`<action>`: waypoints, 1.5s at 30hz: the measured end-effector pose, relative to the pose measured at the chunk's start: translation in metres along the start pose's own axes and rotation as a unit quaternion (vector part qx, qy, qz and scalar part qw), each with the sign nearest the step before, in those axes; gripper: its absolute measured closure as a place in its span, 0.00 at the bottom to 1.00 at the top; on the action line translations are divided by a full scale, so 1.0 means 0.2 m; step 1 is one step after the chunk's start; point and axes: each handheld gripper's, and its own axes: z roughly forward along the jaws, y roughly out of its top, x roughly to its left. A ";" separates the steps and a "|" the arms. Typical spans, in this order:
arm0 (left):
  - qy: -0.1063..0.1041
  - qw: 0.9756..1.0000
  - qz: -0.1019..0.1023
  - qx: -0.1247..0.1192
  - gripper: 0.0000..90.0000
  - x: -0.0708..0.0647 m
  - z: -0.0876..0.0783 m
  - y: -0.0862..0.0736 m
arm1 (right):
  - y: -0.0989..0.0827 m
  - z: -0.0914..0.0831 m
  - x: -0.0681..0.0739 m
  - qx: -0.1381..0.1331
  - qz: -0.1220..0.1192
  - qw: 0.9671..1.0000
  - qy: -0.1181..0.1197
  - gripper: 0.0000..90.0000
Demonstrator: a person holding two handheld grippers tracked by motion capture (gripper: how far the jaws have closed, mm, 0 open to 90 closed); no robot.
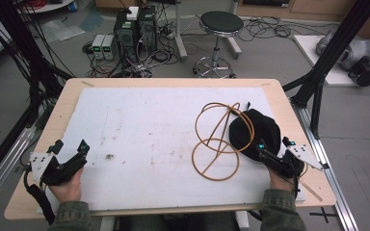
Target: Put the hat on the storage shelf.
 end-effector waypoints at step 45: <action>0.002 1.000 0.000 -0.003 0.19 0.00 0.00 0.00 | 0.00 0.00 -0.01 -0.003 0.006 1.000 -0.001 0.15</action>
